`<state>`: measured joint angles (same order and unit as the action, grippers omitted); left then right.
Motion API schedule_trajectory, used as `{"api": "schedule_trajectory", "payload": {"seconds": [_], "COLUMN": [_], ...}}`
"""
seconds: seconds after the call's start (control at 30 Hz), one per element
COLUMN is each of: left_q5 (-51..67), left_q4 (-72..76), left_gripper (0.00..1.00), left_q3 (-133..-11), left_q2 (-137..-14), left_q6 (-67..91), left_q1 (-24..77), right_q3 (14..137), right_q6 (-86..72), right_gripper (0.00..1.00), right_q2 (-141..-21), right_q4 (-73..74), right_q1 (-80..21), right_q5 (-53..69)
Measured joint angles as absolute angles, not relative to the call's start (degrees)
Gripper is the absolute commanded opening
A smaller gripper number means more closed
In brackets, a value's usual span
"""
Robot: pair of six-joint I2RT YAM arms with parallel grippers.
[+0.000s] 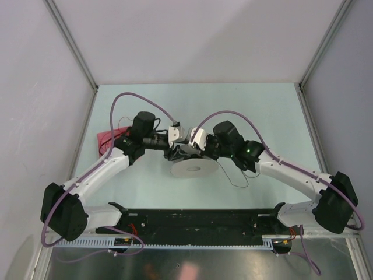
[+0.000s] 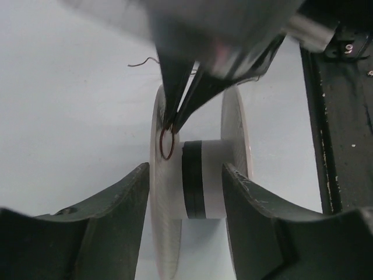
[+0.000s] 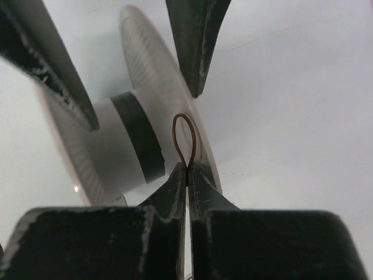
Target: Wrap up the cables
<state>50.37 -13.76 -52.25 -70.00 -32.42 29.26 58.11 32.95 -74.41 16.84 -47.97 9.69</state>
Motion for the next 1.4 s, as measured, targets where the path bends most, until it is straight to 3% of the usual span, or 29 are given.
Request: {"api": "schedule_trajectory", "payload": {"seconds": [0.47,1.07,1.2,1.4], "left_q5": [53.5,51.5,51.4,51.2], "left_q4": [-8.6,0.3,1.7,2.8], "left_gripper": [0.45,0.4,0.29,0.02], "left_q3": [-50.3,-46.5,-46.5,-46.5], "left_q2": [-72.4,-73.8,-73.9,-74.0], "left_q6": [-29.2,-22.0,-20.8,-19.8], "left_q1": [29.7,29.9,30.4,30.6], "right_q3": [50.6,47.4,47.4,47.3], "right_q6": [25.6,24.0,24.0,23.9], "right_gripper": [0.0,0.0,0.0,0.0], "right_q2": [-74.6,-71.6,-71.6,-71.6], "right_q4": [7.1,0.0,-0.4,-0.8], "right_q1": [-50.2,-50.5,-50.8,-50.8], "right_q5": [6.0,8.5,8.8,8.9]}}
